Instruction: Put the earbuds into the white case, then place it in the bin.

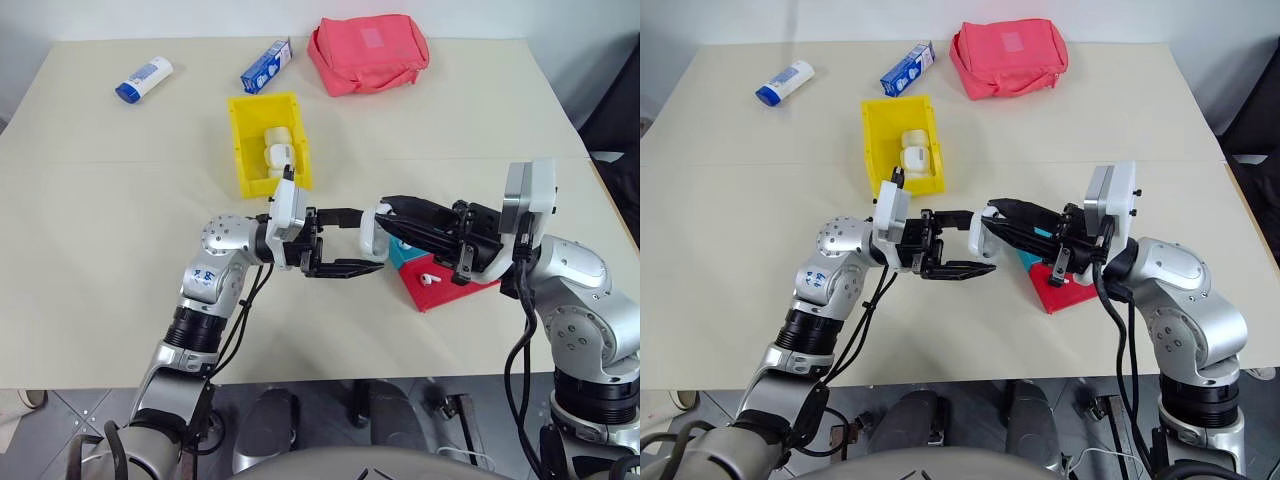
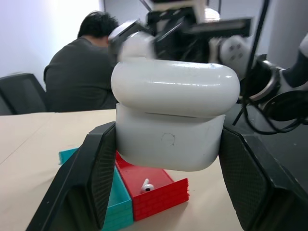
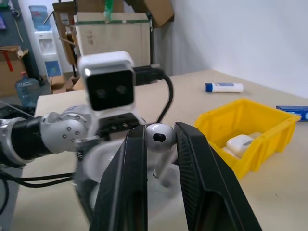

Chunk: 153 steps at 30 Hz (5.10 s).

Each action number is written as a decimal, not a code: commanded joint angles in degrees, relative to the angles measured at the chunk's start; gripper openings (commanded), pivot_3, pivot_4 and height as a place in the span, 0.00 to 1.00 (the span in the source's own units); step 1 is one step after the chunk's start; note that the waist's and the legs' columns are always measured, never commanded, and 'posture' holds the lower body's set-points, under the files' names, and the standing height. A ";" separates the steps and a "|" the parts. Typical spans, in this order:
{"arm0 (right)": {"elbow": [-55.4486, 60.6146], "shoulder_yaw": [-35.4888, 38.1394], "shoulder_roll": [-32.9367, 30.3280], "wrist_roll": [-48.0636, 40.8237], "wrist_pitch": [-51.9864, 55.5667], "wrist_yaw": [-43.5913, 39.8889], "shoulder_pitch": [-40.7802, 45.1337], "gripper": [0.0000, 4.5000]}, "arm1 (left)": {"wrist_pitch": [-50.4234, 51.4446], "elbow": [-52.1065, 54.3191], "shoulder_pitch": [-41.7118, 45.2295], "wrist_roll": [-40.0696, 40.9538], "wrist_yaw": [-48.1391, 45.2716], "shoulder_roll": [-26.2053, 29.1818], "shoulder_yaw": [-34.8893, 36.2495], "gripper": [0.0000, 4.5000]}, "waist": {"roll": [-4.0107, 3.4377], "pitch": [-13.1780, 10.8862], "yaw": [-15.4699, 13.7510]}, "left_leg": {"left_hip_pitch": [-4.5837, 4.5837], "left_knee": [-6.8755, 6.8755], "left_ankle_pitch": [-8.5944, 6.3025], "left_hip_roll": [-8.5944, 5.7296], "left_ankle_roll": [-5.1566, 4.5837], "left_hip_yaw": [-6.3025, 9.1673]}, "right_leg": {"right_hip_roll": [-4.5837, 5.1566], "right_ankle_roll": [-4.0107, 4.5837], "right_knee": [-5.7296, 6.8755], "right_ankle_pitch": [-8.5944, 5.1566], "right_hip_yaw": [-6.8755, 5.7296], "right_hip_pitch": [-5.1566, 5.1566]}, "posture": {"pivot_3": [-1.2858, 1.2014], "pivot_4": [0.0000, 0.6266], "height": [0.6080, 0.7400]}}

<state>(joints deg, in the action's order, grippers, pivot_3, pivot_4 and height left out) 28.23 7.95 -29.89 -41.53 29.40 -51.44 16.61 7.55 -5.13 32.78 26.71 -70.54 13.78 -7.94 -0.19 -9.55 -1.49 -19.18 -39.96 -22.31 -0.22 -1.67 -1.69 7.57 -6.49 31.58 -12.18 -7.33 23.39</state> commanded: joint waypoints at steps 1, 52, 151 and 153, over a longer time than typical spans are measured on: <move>-0.54 -0.59 0.52 0.53 -3.24 -0.68 -0.35 0.11 | 0.38 2.46 -0.01 2.08 -0.73 0.17 0.61 0.62 | 0.00 0.00 -0.01 | 0.00 0.00 0.00 0.01 0.00 0.01 | 0.00 0.00 0.00 0.00 -0.01 0.00 | 0.52 0.24 1.00; 1.40 -0.97 -14.15 0.30 0.00 -6.67 6.46 0.53 | -2.24 -2.94 2.30 0.97 0.60 -2.85 2.15 0.62 | -0.02 -0.02 -0.09 | -0.03 0.01 -0.05 0.02 -0.01 0.04 | 0.11 0.01 -0.09 0.00 -0.04 0.01 | 0.52 0.24 1.00; -53.30 -31.29 -18.54 51.14 -6.49 -27.52 38.35 0.53 | -1.17 7.09 -6.97 1.28 8.05 0.52 4.34 0.62 | -0.31 -0.01 0.37 | -0.06 0.06 -0.07 0.06 0.02 -0.16 | 0.02 -0.01 -0.46 0.19 -0.04 0.01 | 0.52 0.24 1.00; -52.65 -31.46 -18.32 51.59 -5.97 -27.96 38.27 0.53 | -1.16 7.34 -7.18 1.31 8.23 0.54 4.34 0.62 | -0.31 -0.01 0.37 | -0.06 0.06 -0.07 0.06 0.03 -0.15 | 0.02 -0.01 -0.46 0.19 -0.04 0.01 | 0.52 0.24 1.00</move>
<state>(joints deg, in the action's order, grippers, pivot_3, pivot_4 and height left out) -26.27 -23.81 -48.08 9.51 22.87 -78.65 53.85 6.43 -0.49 25.91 26.80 -62.63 14.28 -3.44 -0.51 -9.56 -1.12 -19.24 -39.90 -22.38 -0.17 -1.64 -1.85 7.59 -6.50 31.13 -11.99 -7.37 23.39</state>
